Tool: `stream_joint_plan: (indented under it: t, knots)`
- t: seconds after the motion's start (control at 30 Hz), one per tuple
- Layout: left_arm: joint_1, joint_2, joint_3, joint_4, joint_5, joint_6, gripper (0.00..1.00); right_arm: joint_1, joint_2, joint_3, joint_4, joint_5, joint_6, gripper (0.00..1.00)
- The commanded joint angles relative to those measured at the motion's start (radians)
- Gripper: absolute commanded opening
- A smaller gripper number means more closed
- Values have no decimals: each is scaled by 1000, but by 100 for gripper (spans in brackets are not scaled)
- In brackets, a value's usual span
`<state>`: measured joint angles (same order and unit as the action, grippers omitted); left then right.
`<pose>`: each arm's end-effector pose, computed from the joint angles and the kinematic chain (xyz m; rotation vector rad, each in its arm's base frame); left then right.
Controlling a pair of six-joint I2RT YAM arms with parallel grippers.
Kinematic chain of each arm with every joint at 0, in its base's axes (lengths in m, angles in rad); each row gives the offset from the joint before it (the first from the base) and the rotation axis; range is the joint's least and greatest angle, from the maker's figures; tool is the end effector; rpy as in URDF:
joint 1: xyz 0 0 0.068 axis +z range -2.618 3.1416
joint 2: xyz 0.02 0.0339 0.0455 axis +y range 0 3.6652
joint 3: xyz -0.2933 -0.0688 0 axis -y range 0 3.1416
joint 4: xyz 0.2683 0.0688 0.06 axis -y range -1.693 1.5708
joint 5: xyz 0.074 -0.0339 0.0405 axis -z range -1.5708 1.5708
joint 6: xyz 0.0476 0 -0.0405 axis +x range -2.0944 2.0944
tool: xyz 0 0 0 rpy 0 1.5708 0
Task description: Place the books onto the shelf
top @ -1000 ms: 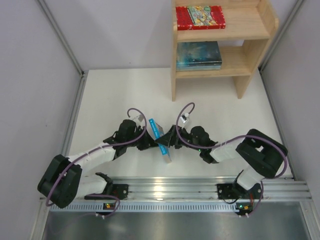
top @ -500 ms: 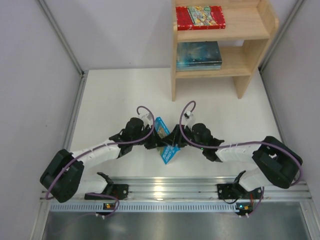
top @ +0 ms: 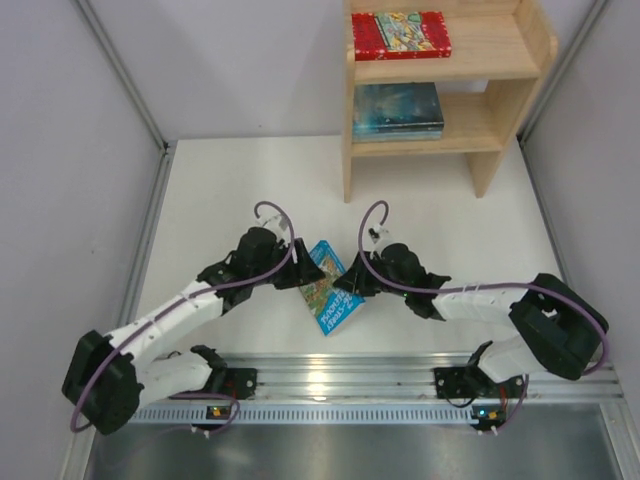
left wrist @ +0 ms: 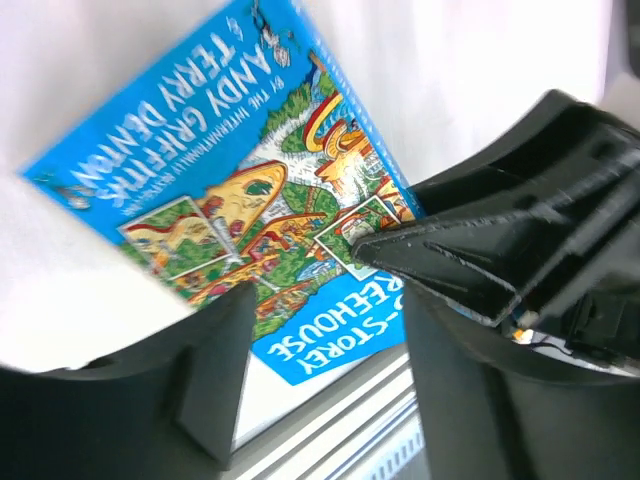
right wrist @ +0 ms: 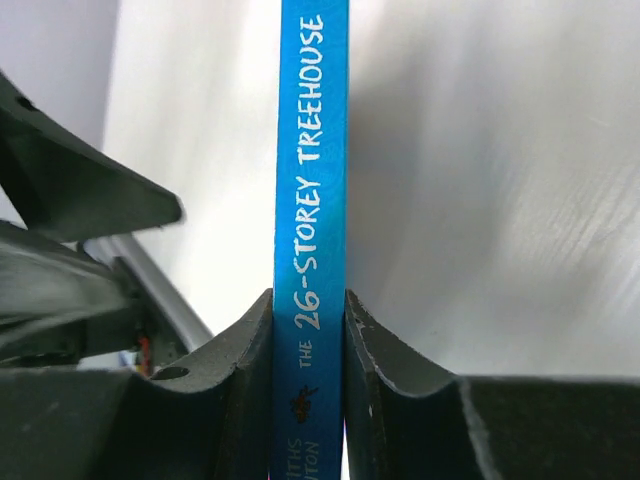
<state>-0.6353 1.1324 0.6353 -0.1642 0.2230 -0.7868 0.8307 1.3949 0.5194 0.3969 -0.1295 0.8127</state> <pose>0.1990 -0.1598 0.2299 -0.0509 2.4146 -0.9741 0.1939 0.2214 0.1789 -0.1089 2.2488 1.1006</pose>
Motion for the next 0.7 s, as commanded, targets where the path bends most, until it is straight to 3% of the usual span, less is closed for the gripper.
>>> stream_joint_plan:
  t: [0.0, 0.1, 0.27, 0.3, 0.4, 0.67]
  knots:
    - [39, -140, 87, -178, -94, 72, 69, -60, -59, -22, 205, -128, 113, 0]
    - [109, -241, 132, -251, -19, 93, 81, -107, -121, -56, 356, -173, 242, 0]
    - [187, -344, 191, -299, 131, 101, 92, -128, -259, -65, 445, -179, 348, 0]
    - [187, -353, 193, -290, 171, 90, 98, -131, -276, -71, 460, -176, 367, 0]
    - [187, -384, 169, -256, 211, 69, 98, -134, -323, -88, 565, -174, 439, 0]
    - [189, -502, -29, 150, 318, -123, 98, -120, -304, -111, 762, -205, 569, 0]
